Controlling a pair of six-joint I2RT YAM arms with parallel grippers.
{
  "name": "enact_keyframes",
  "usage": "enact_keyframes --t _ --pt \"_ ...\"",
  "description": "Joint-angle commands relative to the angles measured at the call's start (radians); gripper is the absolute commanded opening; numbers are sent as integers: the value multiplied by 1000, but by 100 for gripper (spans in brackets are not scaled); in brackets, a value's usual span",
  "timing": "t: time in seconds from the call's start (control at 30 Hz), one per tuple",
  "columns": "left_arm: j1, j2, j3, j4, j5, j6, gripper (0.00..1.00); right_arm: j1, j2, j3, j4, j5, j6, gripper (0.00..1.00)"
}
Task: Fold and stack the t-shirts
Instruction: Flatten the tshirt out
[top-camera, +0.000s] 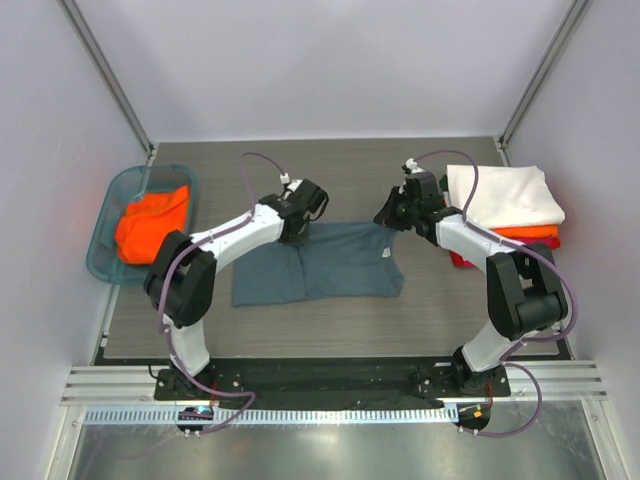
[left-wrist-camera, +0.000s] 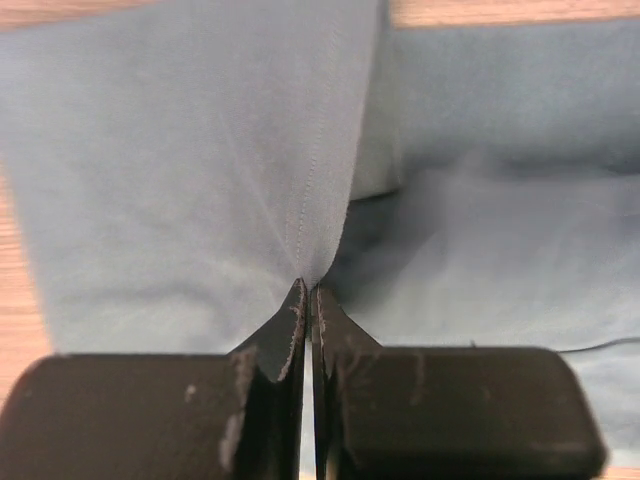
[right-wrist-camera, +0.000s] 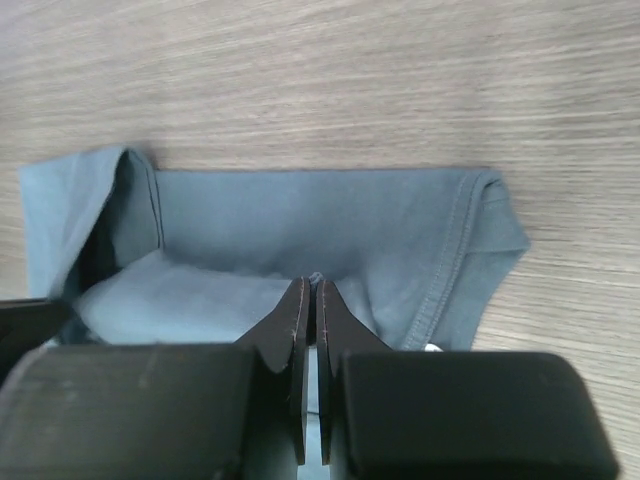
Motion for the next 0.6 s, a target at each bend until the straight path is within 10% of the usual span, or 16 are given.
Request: enact_keyframes --t 0.0,0.57 --pt "20 -111 -17 -60 -88 -6 0 -37 -74 -25 45 -48 29 1" --pt "49 -709 -515 270 -273 -194 0 -66 -488 -219 41 161 93 1"
